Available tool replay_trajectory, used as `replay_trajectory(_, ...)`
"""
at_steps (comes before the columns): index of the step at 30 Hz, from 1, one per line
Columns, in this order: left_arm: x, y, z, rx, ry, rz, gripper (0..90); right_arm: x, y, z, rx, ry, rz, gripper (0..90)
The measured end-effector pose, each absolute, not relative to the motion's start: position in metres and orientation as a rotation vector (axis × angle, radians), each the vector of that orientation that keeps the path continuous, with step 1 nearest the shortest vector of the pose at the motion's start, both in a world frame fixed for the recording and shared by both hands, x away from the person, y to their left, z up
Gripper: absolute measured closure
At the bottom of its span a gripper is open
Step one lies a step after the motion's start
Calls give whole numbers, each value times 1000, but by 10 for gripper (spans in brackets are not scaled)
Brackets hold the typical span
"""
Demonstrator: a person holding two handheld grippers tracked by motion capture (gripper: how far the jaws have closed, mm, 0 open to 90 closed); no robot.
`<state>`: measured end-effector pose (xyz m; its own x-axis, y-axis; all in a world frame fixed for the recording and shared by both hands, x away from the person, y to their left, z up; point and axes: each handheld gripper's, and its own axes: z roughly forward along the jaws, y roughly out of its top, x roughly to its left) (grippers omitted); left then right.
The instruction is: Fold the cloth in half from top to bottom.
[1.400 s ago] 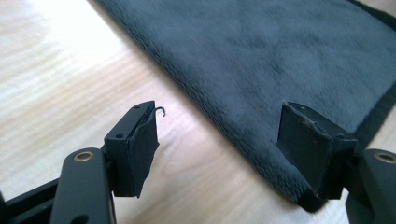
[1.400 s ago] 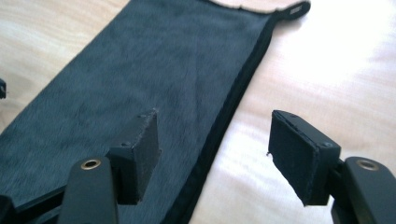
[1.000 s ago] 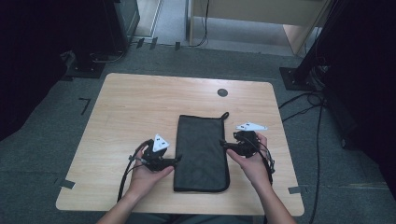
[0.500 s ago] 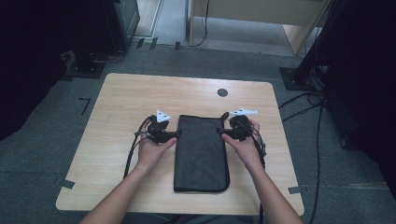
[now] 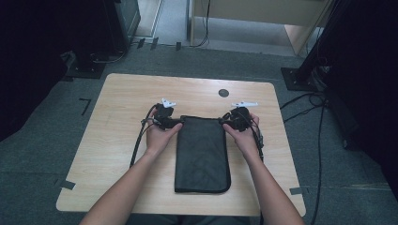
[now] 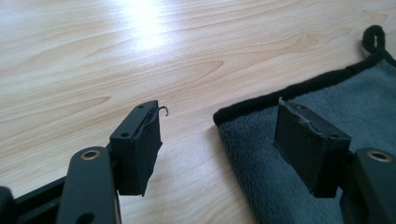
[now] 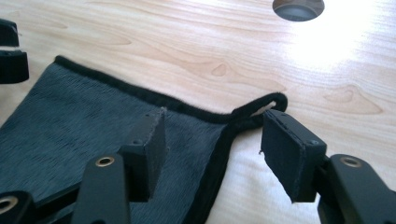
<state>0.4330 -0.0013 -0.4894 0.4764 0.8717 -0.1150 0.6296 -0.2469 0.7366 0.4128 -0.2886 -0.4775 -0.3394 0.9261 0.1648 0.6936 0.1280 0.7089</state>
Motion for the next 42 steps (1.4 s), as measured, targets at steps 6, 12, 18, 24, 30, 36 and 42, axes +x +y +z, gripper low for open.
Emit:
replay_trajectory(6,452,-6,-497,1980,1290,393,334,427,-294,-489,1630,2071,1042,421)
replay_trajectory(12,462,-3,-503,1962,1307,335,458,435,-298,-503,1666,2070,1102,462)
replay_trajectory(18,463,-6,-508,1990,1297,308,535,437,-295,-513,1641,2099,1104,483)
replay_trajectory(24,461,-9,-508,2024,1266,302,590,438,-293,-514,1625,2114,1142,545)
replay_trajectory(30,459,-10,-508,2037,1234,268,739,437,-290,-515,1603,2155,1155,743)
replay_trajectory(36,456,-5,-505,2062,1174,261,864,436,-286,-514,1525,2183,1114,803)
replay_trajectory(42,461,9,-499,2041,1184,275,878,436,-274,-512,1485,2177,1113,818)
